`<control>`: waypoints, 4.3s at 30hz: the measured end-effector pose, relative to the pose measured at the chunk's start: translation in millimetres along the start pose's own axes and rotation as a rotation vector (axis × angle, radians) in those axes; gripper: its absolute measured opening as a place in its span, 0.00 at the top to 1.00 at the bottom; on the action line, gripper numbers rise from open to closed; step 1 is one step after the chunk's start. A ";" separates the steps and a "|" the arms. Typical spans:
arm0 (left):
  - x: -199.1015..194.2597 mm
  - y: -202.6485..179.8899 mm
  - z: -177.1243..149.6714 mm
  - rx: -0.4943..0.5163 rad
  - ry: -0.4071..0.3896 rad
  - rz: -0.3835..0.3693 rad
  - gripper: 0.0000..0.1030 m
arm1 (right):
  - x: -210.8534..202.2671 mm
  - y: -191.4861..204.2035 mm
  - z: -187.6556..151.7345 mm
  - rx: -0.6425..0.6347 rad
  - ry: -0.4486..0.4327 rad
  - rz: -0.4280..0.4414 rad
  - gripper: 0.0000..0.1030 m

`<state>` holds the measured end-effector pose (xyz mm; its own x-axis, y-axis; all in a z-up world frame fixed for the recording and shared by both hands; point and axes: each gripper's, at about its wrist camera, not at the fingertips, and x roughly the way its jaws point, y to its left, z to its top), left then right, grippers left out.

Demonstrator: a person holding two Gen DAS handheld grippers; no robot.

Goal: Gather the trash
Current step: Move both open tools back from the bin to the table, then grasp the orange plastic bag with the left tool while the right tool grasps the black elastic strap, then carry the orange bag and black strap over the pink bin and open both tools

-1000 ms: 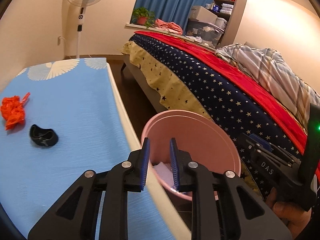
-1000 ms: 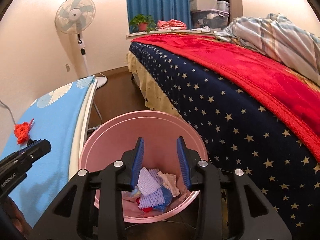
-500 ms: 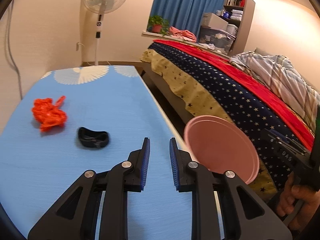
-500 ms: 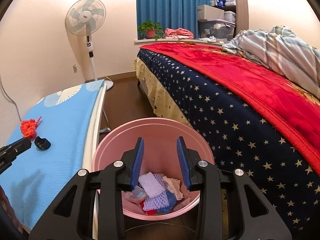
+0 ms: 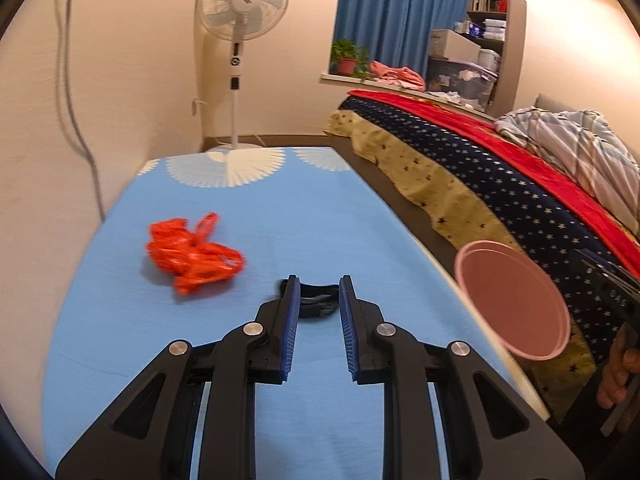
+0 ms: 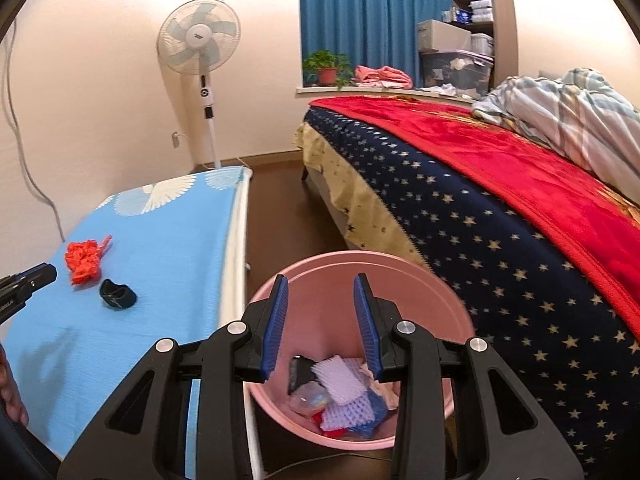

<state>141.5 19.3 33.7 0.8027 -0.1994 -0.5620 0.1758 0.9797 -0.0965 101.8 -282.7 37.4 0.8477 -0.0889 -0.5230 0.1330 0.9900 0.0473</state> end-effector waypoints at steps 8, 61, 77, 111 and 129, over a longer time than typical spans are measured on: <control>6.0 47.9 -10.5 -0.103 0.011 0.048 0.80 | 10.4 28.6 2.4 -0.031 0.006 0.048 0.66; 87.4 115.9 27.1 -0.250 0.027 0.238 0.48 | 144.0 180.4 -22.8 0.010 0.356 0.529 0.87; 62.0 93.9 11.0 -0.175 0.032 0.224 0.94 | 129.6 162.7 -19.4 0.052 0.294 0.487 0.98; -58.0 -27.3 -34.9 -0.078 -0.093 0.017 0.94 | -12.5 8.2 -6.4 0.102 0.084 0.293 0.97; -54.9 -60.6 -35.3 -0.010 -0.078 -0.021 0.94 | -25.5 -51.2 -13.8 0.170 0.054 0.205 0.97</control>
<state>66.6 -28.4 41.4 0.8409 -0.2211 -0.4939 0.1882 0.9752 -0.1160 66.3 -329.6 36.6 0.8379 0.1224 -0.5319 0.0495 0.9535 0.2972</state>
